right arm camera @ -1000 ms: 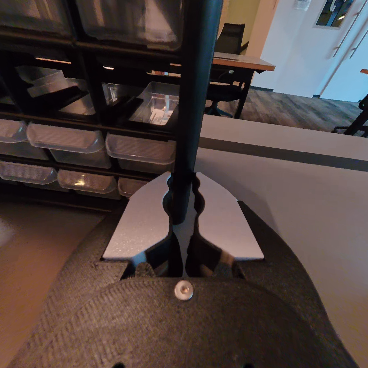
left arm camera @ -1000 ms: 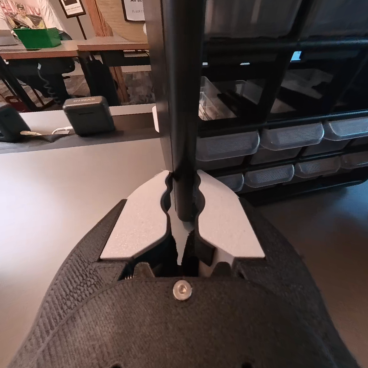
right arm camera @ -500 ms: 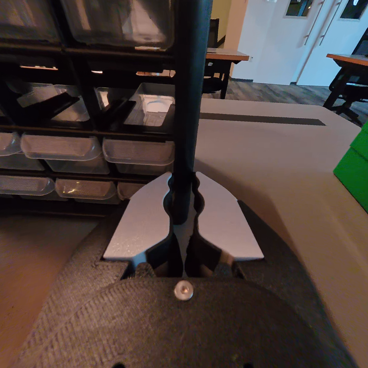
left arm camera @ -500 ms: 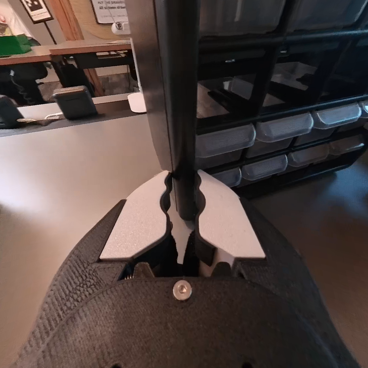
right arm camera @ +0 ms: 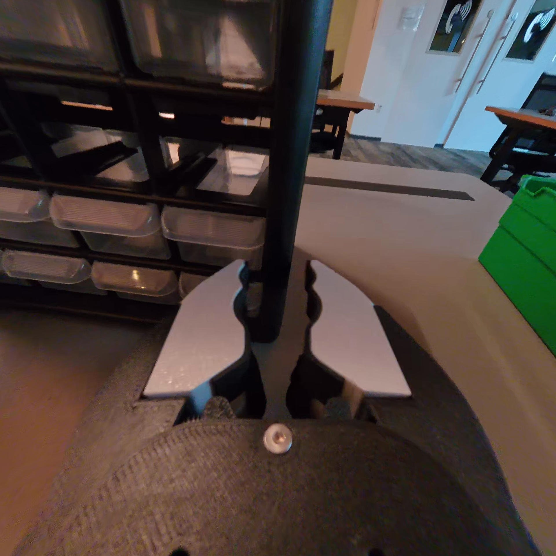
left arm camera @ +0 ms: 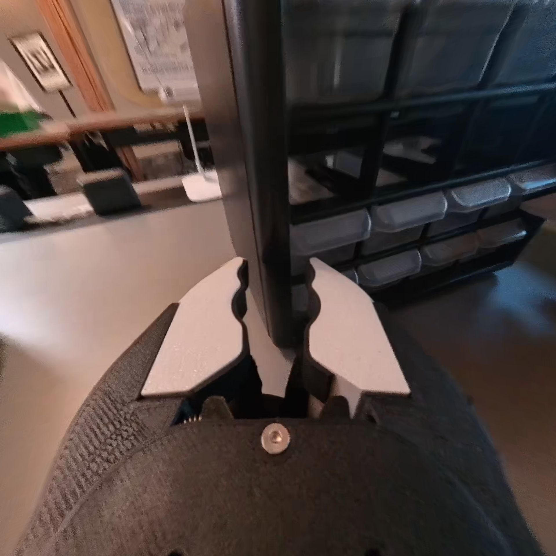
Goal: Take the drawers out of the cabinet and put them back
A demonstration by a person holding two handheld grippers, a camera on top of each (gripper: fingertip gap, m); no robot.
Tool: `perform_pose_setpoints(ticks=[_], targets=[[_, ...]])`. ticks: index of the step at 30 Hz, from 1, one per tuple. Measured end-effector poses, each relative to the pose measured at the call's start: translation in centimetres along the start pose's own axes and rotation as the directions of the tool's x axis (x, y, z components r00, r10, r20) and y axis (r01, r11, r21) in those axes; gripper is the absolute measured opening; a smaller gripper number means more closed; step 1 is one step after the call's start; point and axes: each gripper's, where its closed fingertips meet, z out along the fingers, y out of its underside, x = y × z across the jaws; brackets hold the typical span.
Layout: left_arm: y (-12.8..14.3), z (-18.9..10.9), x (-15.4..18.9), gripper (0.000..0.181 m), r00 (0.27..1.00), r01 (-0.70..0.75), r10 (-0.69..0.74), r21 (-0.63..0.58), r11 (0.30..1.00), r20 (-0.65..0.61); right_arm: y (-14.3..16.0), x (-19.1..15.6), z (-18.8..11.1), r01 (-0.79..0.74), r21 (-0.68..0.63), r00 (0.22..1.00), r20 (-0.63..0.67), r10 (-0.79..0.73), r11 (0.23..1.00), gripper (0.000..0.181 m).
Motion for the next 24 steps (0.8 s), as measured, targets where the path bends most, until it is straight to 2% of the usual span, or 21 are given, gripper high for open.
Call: perform_pose_setpoints(ticks=[2, 5, 8, 13, 16, 18, 21, 24], targets=[[-1.1, -0.7, -0.4, 0.047, 0.996, -0.088, 0.086, 0.05, 0.995, 0.039, -0.6, 0.2, -0.4, -0.01, 0.051, 1.0, -0.009, 0.01, 0.999, 0.051], [-3.8, -2.5, -0.8, 0.05, 0.99, -0.12, 0.103, 0.193, 0.974, 0.092, -1.7, 0.1, -1.3, -0.017, 0.152, 1.0, 0.001, 0.017, 0.988, 0.064], [-4.5, -3.3, -1.5, 0.05, 0.991, -0.117, 0.1, 0.212, 0.97, 0.088, -2.9, 0.0, -2.0, 0.001, 0.261, 1.0, -0.017, 0.004, 0.965, 0.069], [-8.5, -4.8, -4.7, 0.05, 0.979, -0.184, 0.156, 0.24, 0.953, 0.132, -2.9, -0.3, -1.9, 0.005, 0.263, 1.0, -0.007, -0.004, 0.965, 0.07], [-11.2, -7.7, -6.0, 0.049, 0.966, -0.245, 0.22, 0.228, 0.942, 0.133, -3.0, -0.1, -2.0, -0.008, 0.267, 1.0, -0.003, 0.01, 0.964, 0.071], [-11.5, -10.3, -7.1, 0.047, 0.947, -0.32, 0.31, 0.136, 0.938, 0.088, -3.0, -0.1, -2.0, -0.024, 0.269, 1.0, 0.007, 0.023, 0.963, 0.07], [-9.0, -15.1, -11.2, 0.046, 0.893, -0.447, 0.449, -0.153, 0.881, -0.022, -3.0, -0.3, -2.0, -0.028, 0.271, 1.0, 0.016, 0.025, 0.962, 0.07], [-5.3, -19.9, -16.7, 0.046, 0.904, -0.42, 0.41, -0.439, 0.794, -0.124, -3.1, -0.5, -2.0, -0.025, 0.276, 1.0, 0.021, 0.02, 0.961, 0.07]])
